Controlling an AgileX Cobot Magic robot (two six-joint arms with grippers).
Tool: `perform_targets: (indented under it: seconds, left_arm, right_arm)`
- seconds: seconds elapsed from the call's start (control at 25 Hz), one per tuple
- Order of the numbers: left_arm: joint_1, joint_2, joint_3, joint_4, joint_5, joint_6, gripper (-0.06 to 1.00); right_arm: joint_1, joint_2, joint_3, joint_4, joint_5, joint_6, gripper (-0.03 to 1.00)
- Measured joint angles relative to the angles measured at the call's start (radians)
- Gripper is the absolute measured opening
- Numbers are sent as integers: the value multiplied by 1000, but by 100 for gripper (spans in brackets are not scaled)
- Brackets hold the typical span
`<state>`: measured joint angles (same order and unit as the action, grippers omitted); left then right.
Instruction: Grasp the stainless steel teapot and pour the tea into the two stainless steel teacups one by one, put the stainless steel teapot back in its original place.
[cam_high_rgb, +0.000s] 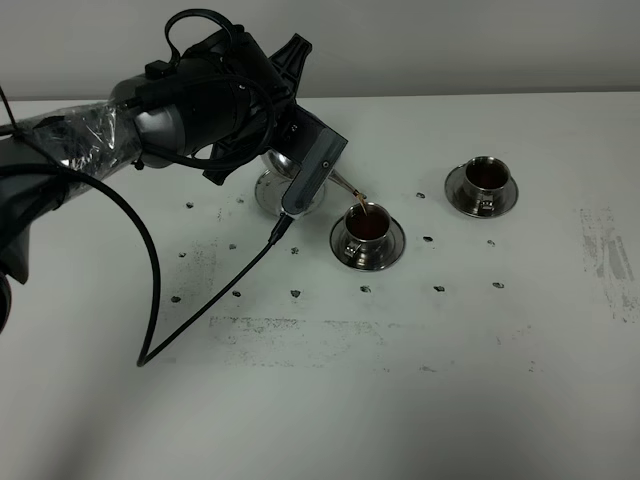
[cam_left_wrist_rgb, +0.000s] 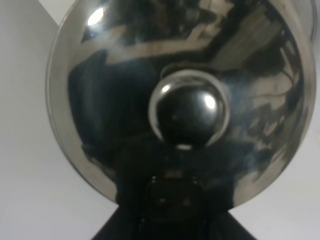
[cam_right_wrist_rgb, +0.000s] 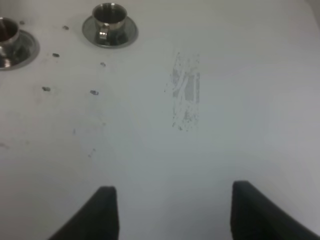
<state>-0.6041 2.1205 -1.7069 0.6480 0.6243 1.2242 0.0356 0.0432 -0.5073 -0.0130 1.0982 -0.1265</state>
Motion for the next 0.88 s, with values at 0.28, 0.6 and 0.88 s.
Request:
perform_targets:
  seconds: [0.28,0.6,0.88]
  left_arm:
    - [0,0,0,-5,22,-25,19]
    - [0,0,0,-87,100,-270,19]
    - [-9,-43,0,-212,161,-628,19]
  right_arm:
    - [0,0,0,0,0,0,50]
    - [0,0,0,0,0,0,50]
    - [0,0,0,0,0,0,50]
